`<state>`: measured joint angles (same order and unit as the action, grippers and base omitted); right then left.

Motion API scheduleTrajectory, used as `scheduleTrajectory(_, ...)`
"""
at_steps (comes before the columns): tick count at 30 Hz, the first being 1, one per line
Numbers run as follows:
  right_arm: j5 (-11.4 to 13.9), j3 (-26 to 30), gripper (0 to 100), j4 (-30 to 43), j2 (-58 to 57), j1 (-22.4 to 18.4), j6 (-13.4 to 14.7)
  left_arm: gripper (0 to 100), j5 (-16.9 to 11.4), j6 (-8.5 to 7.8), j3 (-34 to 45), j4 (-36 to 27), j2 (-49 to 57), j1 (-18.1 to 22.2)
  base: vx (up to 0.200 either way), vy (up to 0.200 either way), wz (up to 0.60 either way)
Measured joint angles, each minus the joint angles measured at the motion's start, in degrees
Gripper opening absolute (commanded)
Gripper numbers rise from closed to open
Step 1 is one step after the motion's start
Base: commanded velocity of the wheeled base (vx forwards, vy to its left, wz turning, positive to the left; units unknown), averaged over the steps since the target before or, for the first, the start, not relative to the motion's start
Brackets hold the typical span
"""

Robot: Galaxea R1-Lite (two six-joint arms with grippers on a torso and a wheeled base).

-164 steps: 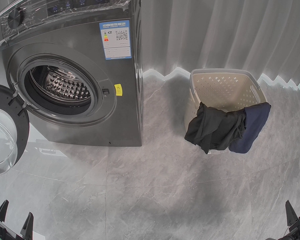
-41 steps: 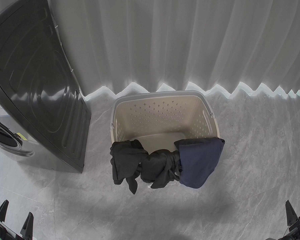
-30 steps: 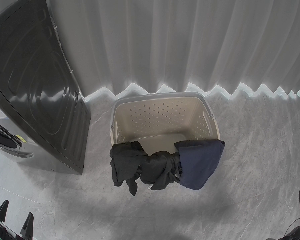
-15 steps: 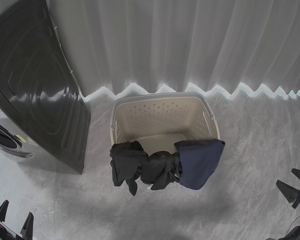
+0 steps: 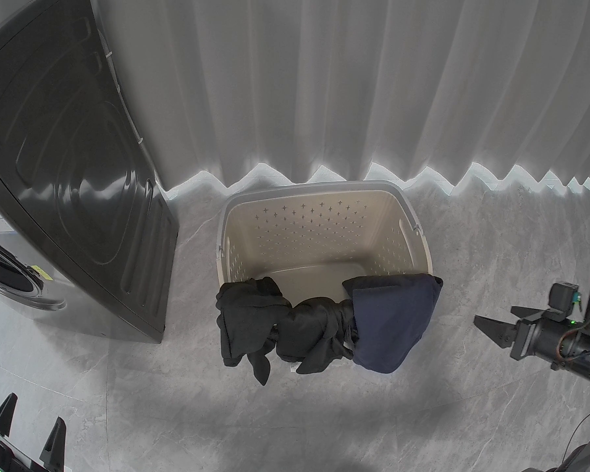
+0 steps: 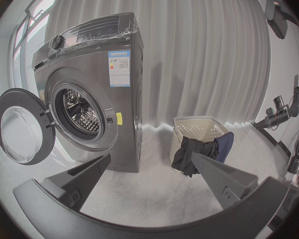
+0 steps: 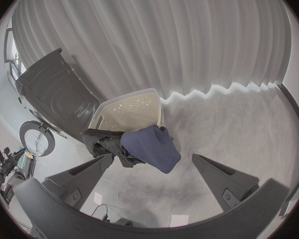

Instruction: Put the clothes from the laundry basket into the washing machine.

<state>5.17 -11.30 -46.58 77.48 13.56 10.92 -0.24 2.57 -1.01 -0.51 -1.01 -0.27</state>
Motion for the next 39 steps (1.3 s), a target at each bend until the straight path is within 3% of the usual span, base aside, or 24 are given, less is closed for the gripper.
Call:
scheduleTrajectory(7, -2.4, -2.5, 100, -14.3, 19.7, 2.7, 2.1, 100, 0.0, 0.05, 0.0, 0.0, 0.0, 0.0, 0.0, 0.0, 0.0)
scheduleTrajectory(12, -3.7, -6.7, 100, -18.9, 30.5, 4.1, 3.1, 100, 0.0, 0.11, 0.0, 0.0, 0.0, 0.0, 0.0, 0.0, 0.0)
scheduleTrajectory(30, -5.4, -18.7, 100, -19.9, 43.8, 6.0, 3.6, 100, 0.1, 0.18, 0.0, 0.0, 0.0, 0.0, 0.0, 0.0, 0.0)
scheduleTrajectory(31, -5.4, -19.0, 0, -19.9, 44.0, 6.0, 3.6, 100, 0.1, 0.18, 0.0, 0.0, 0.0, 0.0, 0.0, 0.0, 0.0)
scheduleTrajectory(39, -5.4, -20.7, 0, -19.9, 45.2, 6.2, 4.8, 100, 0.1, 0.18, 0.0, 0.0, 0.0, 0.0, 0.0, 0.0, 0.0)
